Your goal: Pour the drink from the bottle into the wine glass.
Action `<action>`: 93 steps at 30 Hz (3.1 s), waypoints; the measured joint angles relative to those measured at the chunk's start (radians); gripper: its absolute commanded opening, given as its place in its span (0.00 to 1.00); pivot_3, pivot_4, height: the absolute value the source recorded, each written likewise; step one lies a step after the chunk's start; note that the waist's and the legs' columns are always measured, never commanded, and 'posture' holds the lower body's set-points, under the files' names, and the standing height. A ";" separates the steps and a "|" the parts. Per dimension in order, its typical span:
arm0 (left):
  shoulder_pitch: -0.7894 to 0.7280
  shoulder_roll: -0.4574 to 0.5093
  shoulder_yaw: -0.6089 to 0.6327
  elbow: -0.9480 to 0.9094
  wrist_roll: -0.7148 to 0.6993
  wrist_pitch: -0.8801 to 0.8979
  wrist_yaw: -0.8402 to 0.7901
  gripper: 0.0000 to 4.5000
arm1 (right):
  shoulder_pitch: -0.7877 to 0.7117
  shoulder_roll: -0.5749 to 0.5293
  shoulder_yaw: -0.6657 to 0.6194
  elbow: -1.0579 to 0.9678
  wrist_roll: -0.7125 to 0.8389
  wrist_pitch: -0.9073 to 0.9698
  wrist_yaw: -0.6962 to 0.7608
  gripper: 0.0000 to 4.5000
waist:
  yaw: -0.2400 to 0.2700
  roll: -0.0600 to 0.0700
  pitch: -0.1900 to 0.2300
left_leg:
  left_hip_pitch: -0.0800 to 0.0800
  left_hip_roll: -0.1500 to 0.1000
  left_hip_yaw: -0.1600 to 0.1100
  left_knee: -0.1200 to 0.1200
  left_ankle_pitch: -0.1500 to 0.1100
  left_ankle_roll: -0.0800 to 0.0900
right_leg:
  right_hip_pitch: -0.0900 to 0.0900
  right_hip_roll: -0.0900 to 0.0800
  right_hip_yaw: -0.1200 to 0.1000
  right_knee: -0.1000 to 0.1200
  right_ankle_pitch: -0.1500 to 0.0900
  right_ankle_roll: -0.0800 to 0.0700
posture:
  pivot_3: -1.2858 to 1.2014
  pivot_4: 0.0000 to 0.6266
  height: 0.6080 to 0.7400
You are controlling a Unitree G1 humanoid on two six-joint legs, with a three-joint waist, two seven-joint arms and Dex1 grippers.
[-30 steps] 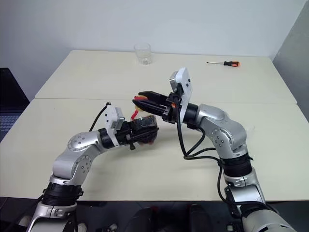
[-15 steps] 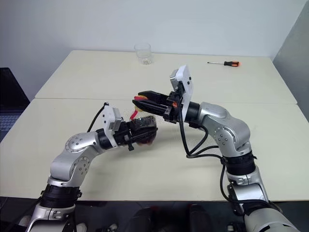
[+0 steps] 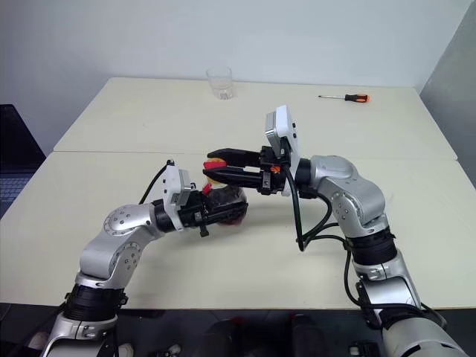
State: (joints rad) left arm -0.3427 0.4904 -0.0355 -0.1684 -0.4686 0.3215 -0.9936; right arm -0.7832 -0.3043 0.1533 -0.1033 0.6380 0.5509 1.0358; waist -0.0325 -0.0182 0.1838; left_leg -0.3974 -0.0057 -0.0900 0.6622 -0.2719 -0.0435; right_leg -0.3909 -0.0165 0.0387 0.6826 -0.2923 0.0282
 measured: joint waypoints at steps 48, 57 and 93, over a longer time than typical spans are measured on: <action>0.041 0.020 0.007 -0.023 -0.018 0.030 0.032 0.43 | -0.089 -0.046 -0.022 0.080 -0.087 -0.170 0.137 0.27 | 0.001 0.000 0.000 | 0.000 0.000 -0.001 0.000 0.000 0.000 | 0.000 -0.001 0.000 0.000 0.000 0.000 | 0.52 0.24 1.00; 0.021 0.018 0.055 -0.023 -0.021 0.050 0.113 0.43 | 0.042 -0.132 -0.113 -0.071 -0.089 -0.074 -0.062 0.27 | 0.003 0.000 0.000 | -0.001 0.000 -0.001 0.000 0.000 0.000 | 0.000 -0.001 0.000 -0.001 0.000 0.000 | 0.52 0.24 1.00; 0.028 -0.036 0.041 -0.058 -0.036 0.084 0.161 0.43 | 0.552 -0.164 -0.565 0.034 -0.377 -0.047 -0.870 0.27 | 0.001 0.001 0.000 | 0.002 0.000 0.009 0.000 0.000 0.000 | 0.002 0.001 0.004 0.001 0.000 0.001 | 0.52 0.24 1.00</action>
State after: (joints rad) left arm -0.3143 0.4540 0.0052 -0.2261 -0.5045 0.4059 -0.8321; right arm -0.2313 -0.4687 -0.4119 -0.0693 0.2609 0.5042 0.1653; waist -0.0312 -0.0176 0.1840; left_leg -0.3955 -0.0059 -0.0808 0.6621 -0.2717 -0.0432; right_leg -0.3893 -0.0151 0.0426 0.6834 -0.2921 0.0288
